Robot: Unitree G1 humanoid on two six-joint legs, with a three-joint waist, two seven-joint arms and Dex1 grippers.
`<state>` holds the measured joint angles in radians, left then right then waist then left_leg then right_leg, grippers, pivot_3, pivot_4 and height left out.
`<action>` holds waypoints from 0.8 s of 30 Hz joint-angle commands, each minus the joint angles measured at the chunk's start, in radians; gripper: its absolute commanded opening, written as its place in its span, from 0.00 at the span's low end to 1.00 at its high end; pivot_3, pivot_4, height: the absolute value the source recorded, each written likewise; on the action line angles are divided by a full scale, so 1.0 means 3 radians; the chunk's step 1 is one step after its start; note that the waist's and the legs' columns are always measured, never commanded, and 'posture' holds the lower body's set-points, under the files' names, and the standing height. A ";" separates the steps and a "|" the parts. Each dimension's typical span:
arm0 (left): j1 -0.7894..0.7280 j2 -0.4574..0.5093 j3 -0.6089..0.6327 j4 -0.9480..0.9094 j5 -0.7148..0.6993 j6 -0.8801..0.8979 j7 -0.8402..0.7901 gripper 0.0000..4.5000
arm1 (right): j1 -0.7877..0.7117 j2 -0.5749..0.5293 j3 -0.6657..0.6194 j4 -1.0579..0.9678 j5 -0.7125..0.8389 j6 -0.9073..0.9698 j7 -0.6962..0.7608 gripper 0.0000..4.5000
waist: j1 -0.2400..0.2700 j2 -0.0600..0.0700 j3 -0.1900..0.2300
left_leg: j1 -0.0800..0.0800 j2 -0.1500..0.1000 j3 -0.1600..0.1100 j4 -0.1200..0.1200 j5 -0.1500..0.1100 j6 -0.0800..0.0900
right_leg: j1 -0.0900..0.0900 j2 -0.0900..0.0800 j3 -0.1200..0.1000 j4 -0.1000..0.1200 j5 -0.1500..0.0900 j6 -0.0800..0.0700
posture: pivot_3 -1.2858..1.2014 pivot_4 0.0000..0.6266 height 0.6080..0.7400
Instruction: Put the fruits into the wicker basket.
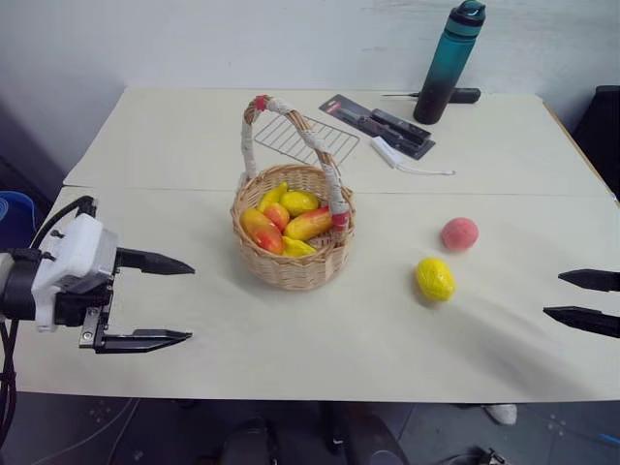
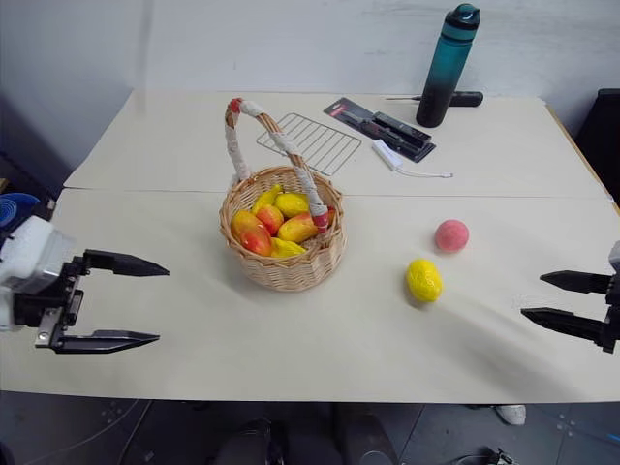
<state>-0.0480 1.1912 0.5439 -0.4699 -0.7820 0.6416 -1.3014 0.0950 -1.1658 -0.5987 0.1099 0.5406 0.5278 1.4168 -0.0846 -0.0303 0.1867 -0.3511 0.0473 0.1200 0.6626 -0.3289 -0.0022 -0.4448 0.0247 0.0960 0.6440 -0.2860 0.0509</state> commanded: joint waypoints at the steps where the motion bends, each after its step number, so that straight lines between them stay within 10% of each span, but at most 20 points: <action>1: -0.0054 0.0016 -0.0001 -0.0113 -0.0026 -0.0015 0.0042 1.00 | -0.0027 -0.0065 -0.0113 -0.0121 0.0059 0.0039 0.0020 1.00 | -0.0002 0.0000 0.0000 | 0.0000 0.0000 0.0000 0.0000 0.0000 0.0000 | 0.0000 0.0000 0.0000 0.0001 0.0000 0.0000 | 0.52 0.24 1.00; 24: -0.0437 -0.0200 -0.0272 0.0084 -0.0081 0.0025 0.0445 1.00 | -0.0068 0.0046 -0.0084 -0.0190 -0.0177 -0.0199 -0.0381 1.00 | 0.0004 0.0000 0.0000 | 0.0000 -0.0001 -0.0001 0.0005 0.0004 -0.0004 | 0.0000 0.0002 0.0003 0.0007 0.0001 0.0001 | 0.52 0.24 1.00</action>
<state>-0.1578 1.1312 0.4512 -0.4367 -0.7722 0.6371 -1.1768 0.0833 -1.1475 -0.5946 0.0765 0.4752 0.4609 1.3115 -0.0834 -0.0303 0.1867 -0.3511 0.0468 0.1198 0.6641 -0.3277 -0.0032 -0.4448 0.0252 0.0970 0.6462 -0.2856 0.0514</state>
